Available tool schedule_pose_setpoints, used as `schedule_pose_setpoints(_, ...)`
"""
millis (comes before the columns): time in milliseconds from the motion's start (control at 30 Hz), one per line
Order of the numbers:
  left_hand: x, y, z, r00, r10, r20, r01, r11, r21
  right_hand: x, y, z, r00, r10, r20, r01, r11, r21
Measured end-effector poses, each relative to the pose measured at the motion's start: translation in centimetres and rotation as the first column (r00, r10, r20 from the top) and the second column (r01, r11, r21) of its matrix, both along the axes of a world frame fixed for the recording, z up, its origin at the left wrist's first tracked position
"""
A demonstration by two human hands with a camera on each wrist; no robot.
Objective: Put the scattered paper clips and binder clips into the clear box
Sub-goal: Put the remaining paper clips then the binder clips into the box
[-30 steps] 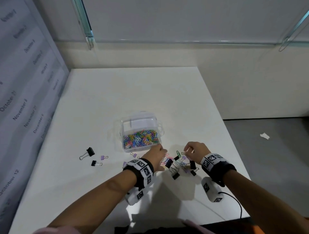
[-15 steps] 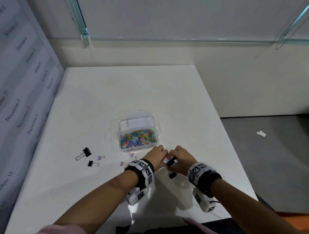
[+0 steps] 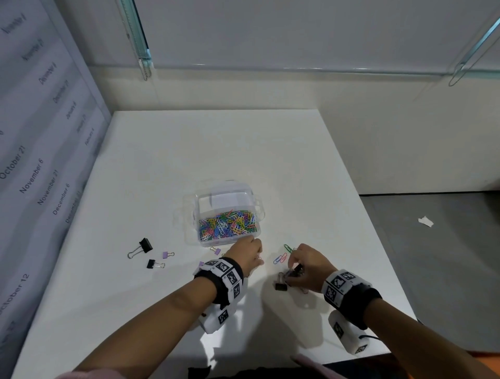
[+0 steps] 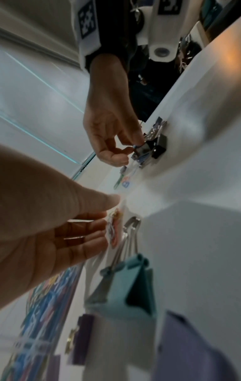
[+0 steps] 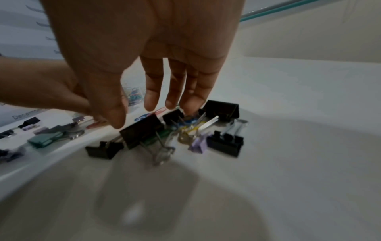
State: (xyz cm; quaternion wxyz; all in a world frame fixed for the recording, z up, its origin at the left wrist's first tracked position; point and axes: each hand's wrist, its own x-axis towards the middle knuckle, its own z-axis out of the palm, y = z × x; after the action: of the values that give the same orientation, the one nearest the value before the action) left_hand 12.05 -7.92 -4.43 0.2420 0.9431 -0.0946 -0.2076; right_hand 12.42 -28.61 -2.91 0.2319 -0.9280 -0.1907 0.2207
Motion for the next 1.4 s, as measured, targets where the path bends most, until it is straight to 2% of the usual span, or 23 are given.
schedule_pose_setpoints(133,0.0,0.2,0.2,0.999,0.020,-0.049,-0.018,0.998,0.053,2.0,1.3,0.9,0.995,-0.102,-0.009,0.101,0.992,-0.075)
schedule_pose_setpoints(200,-0.2,0.1,0.2,0.998,0.033,-0.055,-0.028,0.996,0.079,2.6,2.1,0.9,0.994,-0.109,-0.029,0.104,0.987,-0.125)
schedule_pose_setpoints(333,-0.3,-0.1,0.3,0.995,0.032,-0.097,-0.022,0.995,0.101,2.9,3.5,0.9,0.994,-0.025,-0.104,0.007,0.985,-0.170)
schedule_pose_setpoints(533,-0.7,-0.6,0.2,0.996,-0.038,-0.076,0.052,0.982,0.181,2.3,4.4,0.7,0.989,0.068,-0.134,-0.090,0.982,-0.167)
schedule_pose_setpoints(933,-1.3,0.1,0.6,0.994,-0.059,-0.095,0.074,0.984,0.162,2.3,5.1,1.2,0.967,0.217,-0.131,-0.244,0.935,-0.257)
schedule_pose_setpoints(1000,-1.2,0.5,1.1,0.995,-0.037,-0.088,0.047,0.992,0.115,2.3,5.4,1.2,0.962,0.235,-0.137,-0.266,0.919,-0.290)
schedule_pose_setpoints(1133,-0.1,1.8,3.2,0.999,0.026,0.034,-0.025,1.000,-0.016,2.4,6.1,0.9,0.962,0.234,-0.142,-0.270,0.895,-0.354)
schedule_pose_setpoints(1267,1.7,4.2,5.0,0.983,0.146,0.108,-0.141,0.989,-0.047,2.4,6.8,1.3,0.952,0.278,-0.130,-0.307,0.860,-0.406)
schedule_pose_setpoints(1400,2.1,6.9,5.1,0.964,0.239,0.120,-0.236,0.971,-0.033,3.4,7.5,2.4,0.974,0.178,-0.139,-0.216,0.917,-0.335)
